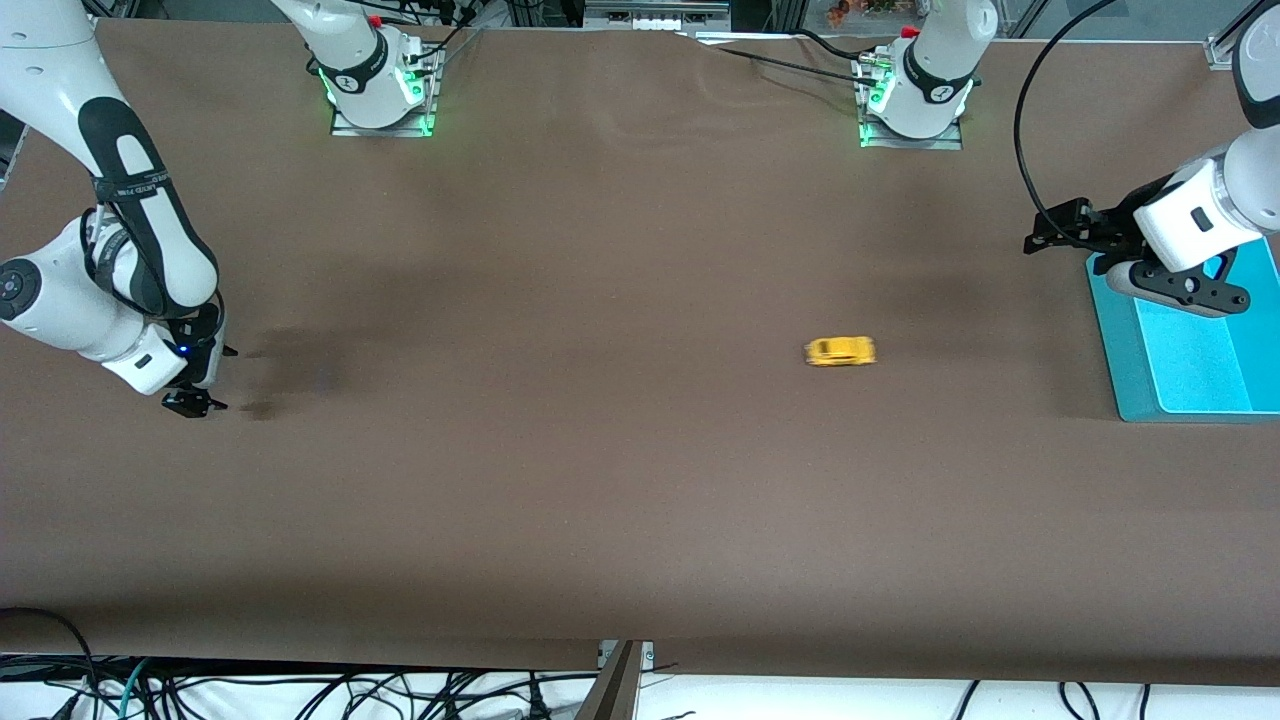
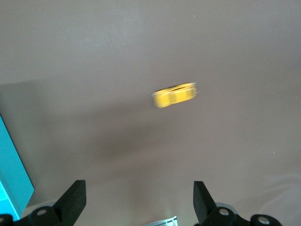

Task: Wind and store yellow beetle car

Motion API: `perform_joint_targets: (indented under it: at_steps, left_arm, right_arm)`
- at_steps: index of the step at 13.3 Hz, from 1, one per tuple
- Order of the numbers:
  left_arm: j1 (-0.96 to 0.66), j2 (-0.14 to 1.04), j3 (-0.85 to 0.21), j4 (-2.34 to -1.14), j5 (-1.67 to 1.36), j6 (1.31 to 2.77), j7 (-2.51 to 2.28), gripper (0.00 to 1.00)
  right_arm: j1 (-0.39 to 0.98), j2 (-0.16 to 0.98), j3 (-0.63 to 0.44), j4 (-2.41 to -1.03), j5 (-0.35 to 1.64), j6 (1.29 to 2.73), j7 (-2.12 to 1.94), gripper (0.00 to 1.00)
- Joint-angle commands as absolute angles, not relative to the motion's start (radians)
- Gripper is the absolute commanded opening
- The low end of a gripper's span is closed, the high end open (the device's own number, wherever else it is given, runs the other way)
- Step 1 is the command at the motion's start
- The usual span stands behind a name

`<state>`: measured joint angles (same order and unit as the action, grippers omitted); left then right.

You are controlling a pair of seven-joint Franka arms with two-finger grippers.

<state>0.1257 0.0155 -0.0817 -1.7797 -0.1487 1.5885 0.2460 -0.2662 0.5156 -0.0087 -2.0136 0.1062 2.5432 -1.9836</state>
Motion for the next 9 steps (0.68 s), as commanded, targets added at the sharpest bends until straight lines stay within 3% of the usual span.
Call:
perform_joint_targets:
  at_steps: [1,9]
  left_arm:
    - [0.135,0.023,-0.084,-1.761,-0.176,1.569,0.275,1.0]
    - [0.138,0.025,-0.084,-1.761,-0.176,1.569,0.281,1.0]
  right_arm:
    - [-0.275,0.517,0.002,-2.0,0.127,2.525,-2.005,1.0]
    - [-0.273,0.517,0.003,-1.999,0.127,2.525,-2.002,1.0]
